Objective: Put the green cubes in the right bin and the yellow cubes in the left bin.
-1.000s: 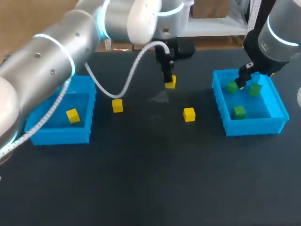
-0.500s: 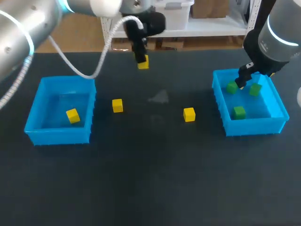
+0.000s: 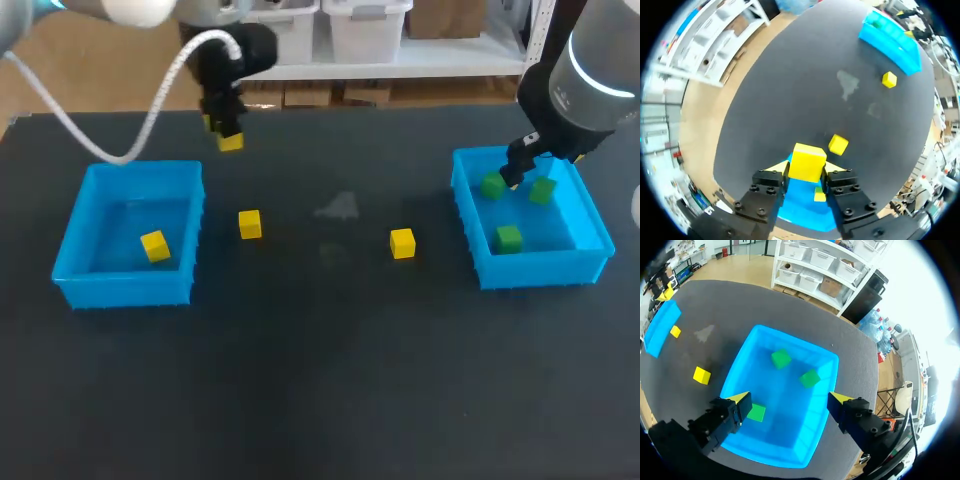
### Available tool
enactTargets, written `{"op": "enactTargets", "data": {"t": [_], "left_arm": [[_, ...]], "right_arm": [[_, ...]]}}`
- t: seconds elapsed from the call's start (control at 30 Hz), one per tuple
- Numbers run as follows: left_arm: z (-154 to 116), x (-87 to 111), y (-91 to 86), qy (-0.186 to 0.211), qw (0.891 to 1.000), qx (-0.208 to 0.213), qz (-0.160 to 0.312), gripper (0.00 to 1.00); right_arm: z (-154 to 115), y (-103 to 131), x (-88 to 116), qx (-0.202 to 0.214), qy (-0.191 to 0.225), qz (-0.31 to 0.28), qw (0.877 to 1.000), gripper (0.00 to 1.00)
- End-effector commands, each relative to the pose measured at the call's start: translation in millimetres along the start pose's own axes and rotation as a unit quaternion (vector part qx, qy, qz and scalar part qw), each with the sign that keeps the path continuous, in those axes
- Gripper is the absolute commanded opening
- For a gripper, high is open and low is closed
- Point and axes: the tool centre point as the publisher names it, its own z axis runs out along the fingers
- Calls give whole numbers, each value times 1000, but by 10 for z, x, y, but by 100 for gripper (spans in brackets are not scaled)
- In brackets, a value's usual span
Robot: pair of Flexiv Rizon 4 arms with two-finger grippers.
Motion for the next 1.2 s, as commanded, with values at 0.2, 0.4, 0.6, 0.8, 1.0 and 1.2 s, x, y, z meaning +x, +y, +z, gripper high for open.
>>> {"op": "enactTargets", "data": {"t": [0.2,0.4,0.6,0.8,1.0,1.2], "left_arm": [[107,1151,81,-95,992,-33,-78,0],[224,1418,36,-88,989,-26,-114,0],[355,1510,-6,-79,988,-15,-131,0],[371,1470,19,-77,988,-16,-130,100],[314,1322,89,-86,989,-21,-120,100],[187,957,127,-119,989,-20,-91,100]], "right_arm": [[-5,3,15,1,-2,1,1000,100],[-5,3,15,1,-2,1,1000,100],[-5,3,15,1,-2,1,1000,100],[-5,3,15,1,-2,1,1000,100],[-5,3,15,1,-2,1,1000,100],[-5,3,15,1,-2,1,1000,100]]}}
